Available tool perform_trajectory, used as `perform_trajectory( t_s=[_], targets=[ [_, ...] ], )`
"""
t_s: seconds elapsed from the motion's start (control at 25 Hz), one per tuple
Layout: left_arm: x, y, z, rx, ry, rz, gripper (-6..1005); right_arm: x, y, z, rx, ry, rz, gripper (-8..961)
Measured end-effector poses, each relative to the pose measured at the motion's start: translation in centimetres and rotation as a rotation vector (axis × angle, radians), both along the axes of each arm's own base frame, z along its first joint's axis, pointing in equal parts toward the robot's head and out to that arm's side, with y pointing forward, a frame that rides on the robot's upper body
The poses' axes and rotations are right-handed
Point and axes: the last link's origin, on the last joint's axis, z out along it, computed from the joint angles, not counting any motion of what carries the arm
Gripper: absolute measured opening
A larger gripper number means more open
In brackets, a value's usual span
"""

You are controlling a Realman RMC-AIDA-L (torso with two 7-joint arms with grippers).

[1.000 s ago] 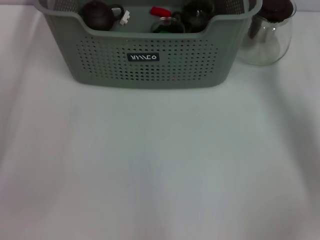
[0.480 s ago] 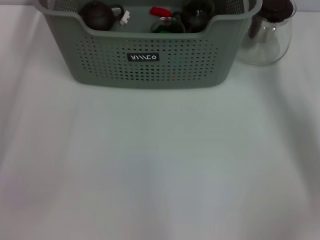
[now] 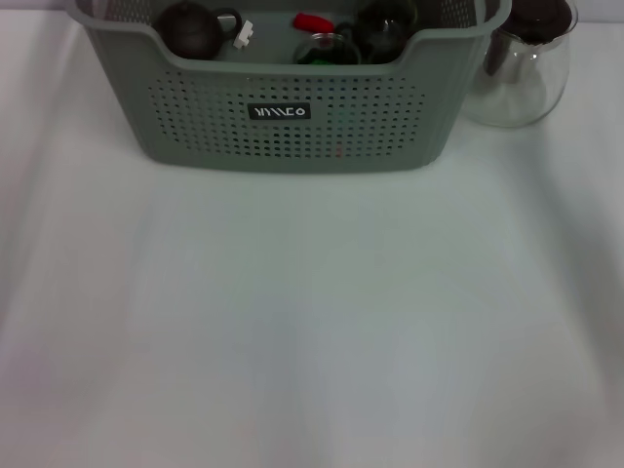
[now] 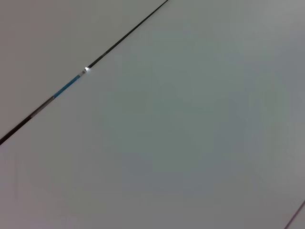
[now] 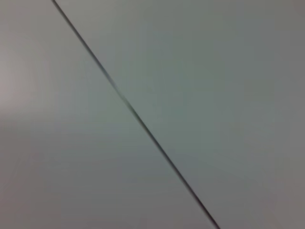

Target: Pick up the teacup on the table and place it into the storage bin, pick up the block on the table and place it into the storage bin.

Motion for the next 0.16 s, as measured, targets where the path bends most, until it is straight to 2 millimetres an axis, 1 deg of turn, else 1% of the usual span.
perform_trajectory(
  t_s=[0.16],
  targets=[
    [-0.07, 0.16, 0.13, 0.006, -0.002, 0.007, 829, 0.33, -0.16, 0.01, 0.000, 0.000, -0.015, 942]
  ],
)
